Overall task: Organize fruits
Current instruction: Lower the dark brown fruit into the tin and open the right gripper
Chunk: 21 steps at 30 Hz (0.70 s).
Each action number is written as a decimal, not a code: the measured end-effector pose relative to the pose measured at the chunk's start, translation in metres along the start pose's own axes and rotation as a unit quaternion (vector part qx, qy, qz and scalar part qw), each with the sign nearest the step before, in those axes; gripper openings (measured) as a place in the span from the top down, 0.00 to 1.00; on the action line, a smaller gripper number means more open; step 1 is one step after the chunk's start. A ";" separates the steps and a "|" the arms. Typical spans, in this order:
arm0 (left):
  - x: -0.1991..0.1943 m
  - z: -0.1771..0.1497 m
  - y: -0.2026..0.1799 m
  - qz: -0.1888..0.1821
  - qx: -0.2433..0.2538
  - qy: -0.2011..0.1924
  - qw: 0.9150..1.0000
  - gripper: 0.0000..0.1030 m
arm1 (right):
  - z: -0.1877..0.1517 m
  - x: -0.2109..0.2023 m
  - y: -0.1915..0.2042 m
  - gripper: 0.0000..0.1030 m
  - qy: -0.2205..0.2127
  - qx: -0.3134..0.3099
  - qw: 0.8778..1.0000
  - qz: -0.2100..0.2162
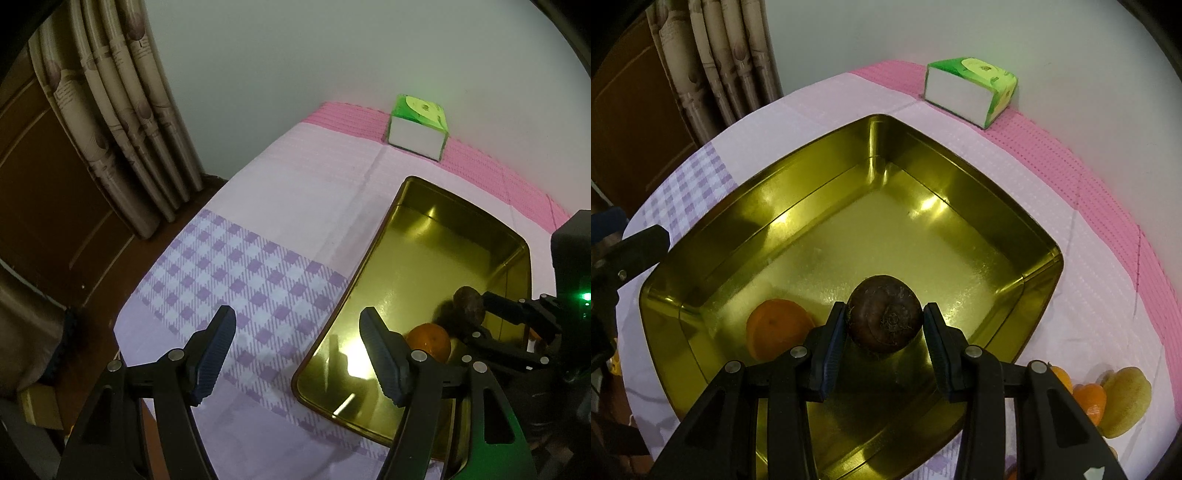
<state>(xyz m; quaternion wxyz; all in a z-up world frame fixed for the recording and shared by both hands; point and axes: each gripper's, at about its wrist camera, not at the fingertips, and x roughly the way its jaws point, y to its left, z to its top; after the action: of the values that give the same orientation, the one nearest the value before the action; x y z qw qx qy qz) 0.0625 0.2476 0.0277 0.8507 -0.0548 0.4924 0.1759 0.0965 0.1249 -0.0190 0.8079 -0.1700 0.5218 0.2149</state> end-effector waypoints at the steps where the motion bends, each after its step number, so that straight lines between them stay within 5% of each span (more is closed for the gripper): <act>1: 0.000 0.000 0.000 0.000 0.001 0.000 1.000 0.32 | 0.000 0.001 0.000 0.62 0.001 0.000 1.000 0.000; 21: -0.002 -0.002 -0.005 -0.007 0.015 -0.010 1.000 0.32 | 0.000 -0.017 -0.003 0.55 -0.024 0.008 1.000 -0.002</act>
<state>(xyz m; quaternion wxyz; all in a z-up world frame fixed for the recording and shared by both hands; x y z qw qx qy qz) 0.0617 0.2419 0.0282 0.8575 -0.0442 0.4859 0.1632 0.0918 0.1197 -0.0033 0.8219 -0.1595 0.5036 0.2130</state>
